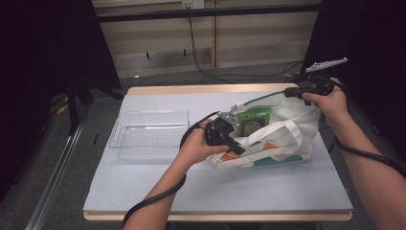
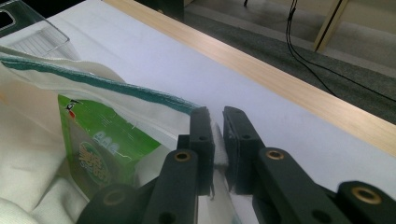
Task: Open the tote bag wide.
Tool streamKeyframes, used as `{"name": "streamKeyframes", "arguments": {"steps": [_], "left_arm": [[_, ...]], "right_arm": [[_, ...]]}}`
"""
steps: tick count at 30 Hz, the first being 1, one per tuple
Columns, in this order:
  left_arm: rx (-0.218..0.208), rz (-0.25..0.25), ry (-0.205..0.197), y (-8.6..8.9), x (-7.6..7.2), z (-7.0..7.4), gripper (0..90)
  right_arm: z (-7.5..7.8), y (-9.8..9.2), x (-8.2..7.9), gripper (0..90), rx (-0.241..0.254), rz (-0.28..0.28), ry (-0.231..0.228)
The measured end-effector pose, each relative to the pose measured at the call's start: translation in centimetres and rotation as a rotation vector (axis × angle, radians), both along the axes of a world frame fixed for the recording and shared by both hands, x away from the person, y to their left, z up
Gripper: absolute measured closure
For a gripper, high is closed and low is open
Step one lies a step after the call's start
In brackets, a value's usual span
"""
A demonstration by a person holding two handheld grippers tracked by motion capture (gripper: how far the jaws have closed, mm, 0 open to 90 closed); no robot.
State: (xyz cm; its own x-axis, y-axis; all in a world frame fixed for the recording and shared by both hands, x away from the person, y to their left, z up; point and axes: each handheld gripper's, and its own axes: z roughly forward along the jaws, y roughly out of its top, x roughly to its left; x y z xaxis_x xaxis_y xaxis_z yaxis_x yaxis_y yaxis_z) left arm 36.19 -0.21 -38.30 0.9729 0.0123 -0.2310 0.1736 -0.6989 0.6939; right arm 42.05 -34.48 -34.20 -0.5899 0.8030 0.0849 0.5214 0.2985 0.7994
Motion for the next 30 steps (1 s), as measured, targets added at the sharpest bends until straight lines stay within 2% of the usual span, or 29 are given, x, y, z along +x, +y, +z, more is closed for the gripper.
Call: {"name": "streamKeyframes", "arguments": {"steps": [3,7,19,21,23,30], "left_arm": [[0.003,-0.01,0.002,0.1,0.1,-0.2,83.5],[-0.003,0.003,0.014,0.1,0.1,-0.5,83.5],[0.004,-0.016,0.021,0.1,0.5,-1.2,83.5],[-0.001,-0.003,0.039,0.1,0.3,-1.3,83.5],[-0.001,-0.012,0.025,0.1,0.5,-1.4,83.4],[0.002,-0.013,0.034,0.2,0.5,-1.7,83.5]], "right_arm": [[-0.2,-0.1,0.3,82.2,-0.003,-0.007,-0.003],[-0.4,-0.1,0.6,82.2,-0.005,-0.021,-0.008],[-1.4,0.2,1.7,82.1,-0.007,-0.027,0.006],[-1.5,0.3,1.8,82.1,-0.006,-0.031,0.009],[-1.7,0.3,1.9,82.1,-0.008,-0.032,0.008],[-2.1,0.3,2.2,82.2,-0.009,-0.04,0.011]]}}
